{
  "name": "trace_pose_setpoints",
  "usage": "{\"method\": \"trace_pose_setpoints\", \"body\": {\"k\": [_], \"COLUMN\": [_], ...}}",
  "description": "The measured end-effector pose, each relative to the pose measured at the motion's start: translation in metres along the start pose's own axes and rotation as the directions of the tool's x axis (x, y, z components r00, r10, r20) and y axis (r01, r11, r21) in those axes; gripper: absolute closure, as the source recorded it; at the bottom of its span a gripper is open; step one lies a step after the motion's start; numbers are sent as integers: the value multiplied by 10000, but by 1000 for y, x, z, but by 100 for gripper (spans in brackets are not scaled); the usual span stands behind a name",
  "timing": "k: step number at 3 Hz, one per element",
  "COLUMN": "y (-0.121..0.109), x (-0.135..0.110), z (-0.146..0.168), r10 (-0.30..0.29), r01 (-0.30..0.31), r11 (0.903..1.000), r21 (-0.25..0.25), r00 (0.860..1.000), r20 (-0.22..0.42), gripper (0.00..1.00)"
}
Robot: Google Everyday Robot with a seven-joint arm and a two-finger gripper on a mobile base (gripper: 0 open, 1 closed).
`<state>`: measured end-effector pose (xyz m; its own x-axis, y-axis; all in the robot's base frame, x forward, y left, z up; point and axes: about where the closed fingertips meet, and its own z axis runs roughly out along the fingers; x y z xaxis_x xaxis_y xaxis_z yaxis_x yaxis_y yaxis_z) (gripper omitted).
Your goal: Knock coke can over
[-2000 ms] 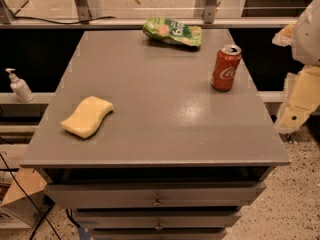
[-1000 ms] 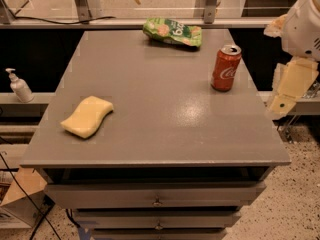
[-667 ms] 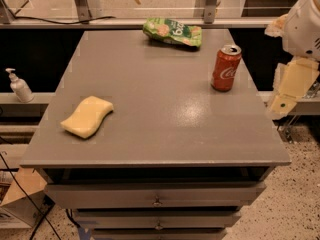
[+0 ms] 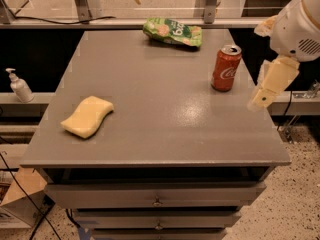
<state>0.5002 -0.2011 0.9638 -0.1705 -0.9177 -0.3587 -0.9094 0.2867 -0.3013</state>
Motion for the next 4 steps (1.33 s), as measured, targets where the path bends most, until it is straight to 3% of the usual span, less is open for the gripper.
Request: {"method": "trace_pose_setpoints", "body": {"k": [1, 2, 4], "y": [-26, -55, -93], "x": [-2, -6, -16], "z": [13, 31, 75], "r10": [515, 921, 1617], "r01": [-566, -1049, -1734], "r11": [9971, 9926, 9848], "r21": [500, 618, 40], "r00": [9938, 9788, 9263], "r20": [981, 1832, 3403], "gripper": [0, 0, 0]}}
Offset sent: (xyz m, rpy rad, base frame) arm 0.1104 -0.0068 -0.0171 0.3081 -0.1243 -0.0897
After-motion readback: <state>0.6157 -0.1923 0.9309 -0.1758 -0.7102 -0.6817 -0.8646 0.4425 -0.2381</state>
